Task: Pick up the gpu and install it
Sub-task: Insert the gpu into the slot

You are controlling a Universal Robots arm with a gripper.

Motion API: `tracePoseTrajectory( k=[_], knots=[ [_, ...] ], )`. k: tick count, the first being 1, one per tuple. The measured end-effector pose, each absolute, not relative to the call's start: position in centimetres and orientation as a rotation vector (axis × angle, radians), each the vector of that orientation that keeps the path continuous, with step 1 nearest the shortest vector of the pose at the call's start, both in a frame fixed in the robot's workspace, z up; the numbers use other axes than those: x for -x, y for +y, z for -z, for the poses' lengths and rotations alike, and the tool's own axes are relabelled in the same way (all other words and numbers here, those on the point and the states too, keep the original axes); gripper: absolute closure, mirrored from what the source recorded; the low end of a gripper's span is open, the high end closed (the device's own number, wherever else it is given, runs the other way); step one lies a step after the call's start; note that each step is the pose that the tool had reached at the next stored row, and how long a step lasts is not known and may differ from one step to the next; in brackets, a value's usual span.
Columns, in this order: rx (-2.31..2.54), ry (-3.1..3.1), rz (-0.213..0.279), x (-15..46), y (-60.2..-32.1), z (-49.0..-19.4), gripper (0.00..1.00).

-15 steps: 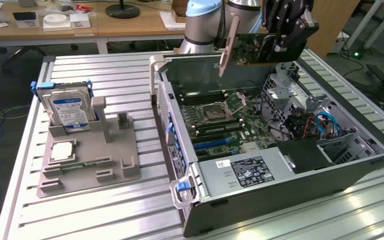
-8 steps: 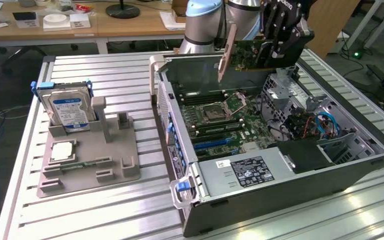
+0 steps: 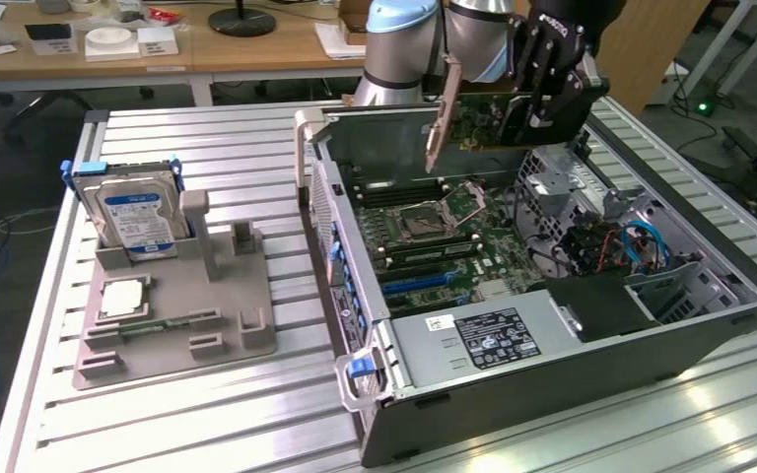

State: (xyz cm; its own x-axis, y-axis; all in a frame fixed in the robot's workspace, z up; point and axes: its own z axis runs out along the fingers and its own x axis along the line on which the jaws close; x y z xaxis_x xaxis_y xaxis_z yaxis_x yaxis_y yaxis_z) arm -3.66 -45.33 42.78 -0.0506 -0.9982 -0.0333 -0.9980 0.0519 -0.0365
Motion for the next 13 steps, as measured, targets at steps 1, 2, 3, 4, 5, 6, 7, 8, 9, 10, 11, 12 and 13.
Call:
tracePoseTrajectory(
  k=[1,2,3,4,5,6,7,8,9,10,11,12,13],
  knots=[
    [2.129,2.241,0.007,3.7,-45.3,-42.6,0.72],
    [2.129,2.240,0.008,3.9,-45.3,-42.5,0.72],
    [2.128,2.240,0.010,4.0,-45.3,-42.3,0.72],
    [2.127,2.239,0.012,4.1,-45.3,-42.2,0.72],
    [2.125,2.239,0.013,4.2,-45.3,-42.0,0.72],
    [2.124,2.240,0.014,4.3,-45.3,-41.9,0.72],
    [2.122,2.240,0.016,4.4,-45.3,-41.7,0.72],
    [2.121,2.240,0.017,4.4,-45.3,-41.6,0.72],
    [2.119,2.240,0.018,4.5,-45.3,-41.4,0.72],
    [2.118,2.240,0.019,4.6,-45.3,-41.2,0.72],
    [2.118,2.241,0.019,4.6,-45.3,-41.0,0.72],
    [2.118,2.242,0.020,4.7,-45.3,-40.9,0.72],
    [2.119,2.243,0.020,4.7,-45.3,-40.7,0.72]
  ],
)
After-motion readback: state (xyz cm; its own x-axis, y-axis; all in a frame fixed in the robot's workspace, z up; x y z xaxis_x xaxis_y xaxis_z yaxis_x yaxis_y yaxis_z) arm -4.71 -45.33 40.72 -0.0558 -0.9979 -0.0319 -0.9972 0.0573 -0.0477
